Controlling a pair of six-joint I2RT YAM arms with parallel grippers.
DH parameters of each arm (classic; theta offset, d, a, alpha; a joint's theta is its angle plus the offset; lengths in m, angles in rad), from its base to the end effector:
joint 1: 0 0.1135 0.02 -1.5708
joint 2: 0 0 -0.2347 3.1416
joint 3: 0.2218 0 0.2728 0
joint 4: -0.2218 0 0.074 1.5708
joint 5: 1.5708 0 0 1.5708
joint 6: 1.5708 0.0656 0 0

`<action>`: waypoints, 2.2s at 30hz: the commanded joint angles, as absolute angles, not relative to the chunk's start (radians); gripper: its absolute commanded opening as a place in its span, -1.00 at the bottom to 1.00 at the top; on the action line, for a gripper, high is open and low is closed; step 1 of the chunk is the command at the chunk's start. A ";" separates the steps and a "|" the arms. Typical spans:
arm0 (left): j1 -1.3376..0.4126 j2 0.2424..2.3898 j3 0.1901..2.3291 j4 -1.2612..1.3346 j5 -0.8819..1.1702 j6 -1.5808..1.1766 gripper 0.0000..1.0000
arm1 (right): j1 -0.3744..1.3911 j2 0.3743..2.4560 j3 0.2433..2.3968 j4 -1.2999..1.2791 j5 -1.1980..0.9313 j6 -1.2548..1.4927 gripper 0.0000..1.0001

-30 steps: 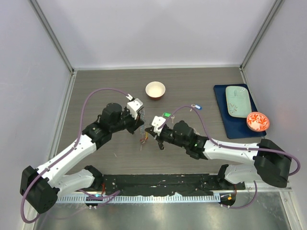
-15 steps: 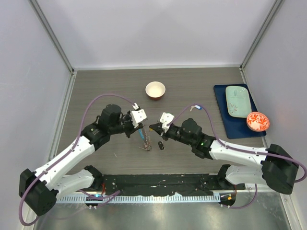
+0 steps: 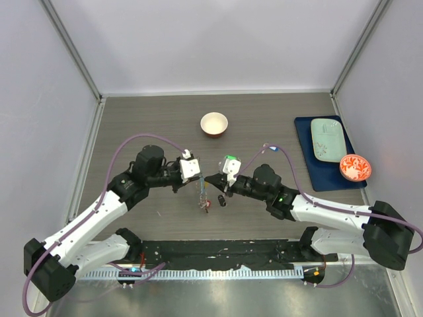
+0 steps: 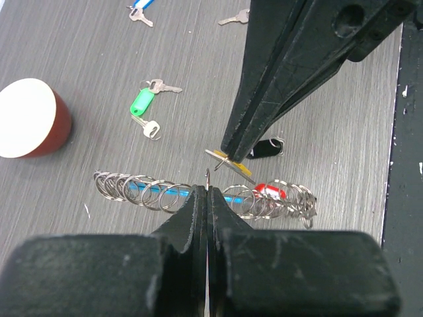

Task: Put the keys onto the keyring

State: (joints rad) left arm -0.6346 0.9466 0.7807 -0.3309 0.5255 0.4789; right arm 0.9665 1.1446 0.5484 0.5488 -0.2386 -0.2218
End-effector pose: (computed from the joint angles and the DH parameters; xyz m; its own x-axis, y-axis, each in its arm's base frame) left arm 0.1980 -0.1867 0.2569 0.0593 0.4513 -0.8904 0.9472 0.2560 0.1929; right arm 0.1659 0.2676 0.2209 0.1791 -0.1167 -0.9769 -0.9168 0.3405 -0.2088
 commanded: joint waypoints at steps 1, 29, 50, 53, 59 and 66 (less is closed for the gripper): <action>-0.634 0.936 0.790 -0.307 0.577 0.506 -1.00 | 0.965 1.120 0.551 0.615 -0.236 -0.215 -0.99; -0.634 0.954 0.801 -0.314 0.722 0.514 -1.00 | 0.965 1.135 0.546 0.634 -0.278 -0.224 -0.98; -0.634 0.954 0.815 -0.331 0.554 0.486 -1.00 | 0.965 1.118 0.561 0.580 -0.232 -0.229 -0.99; -0.634 0.956 0.815 -0.330 0.563 0.485 -1.00 | 0.965 1.124 0.561 0.584 -0.233 -0.229 -0.99; -0.634 0.959 0.815 -0.328 0.584 0.482 -1.00 | 0.965 1.129 0.563 0.584 -0.236 -0.227 -0.99; -0.634 0.965 0.815 -0.322 0.592 0.477 -1.00 | 0.965 1.134 0.563 0.588 -0.244 -0.225 -0.99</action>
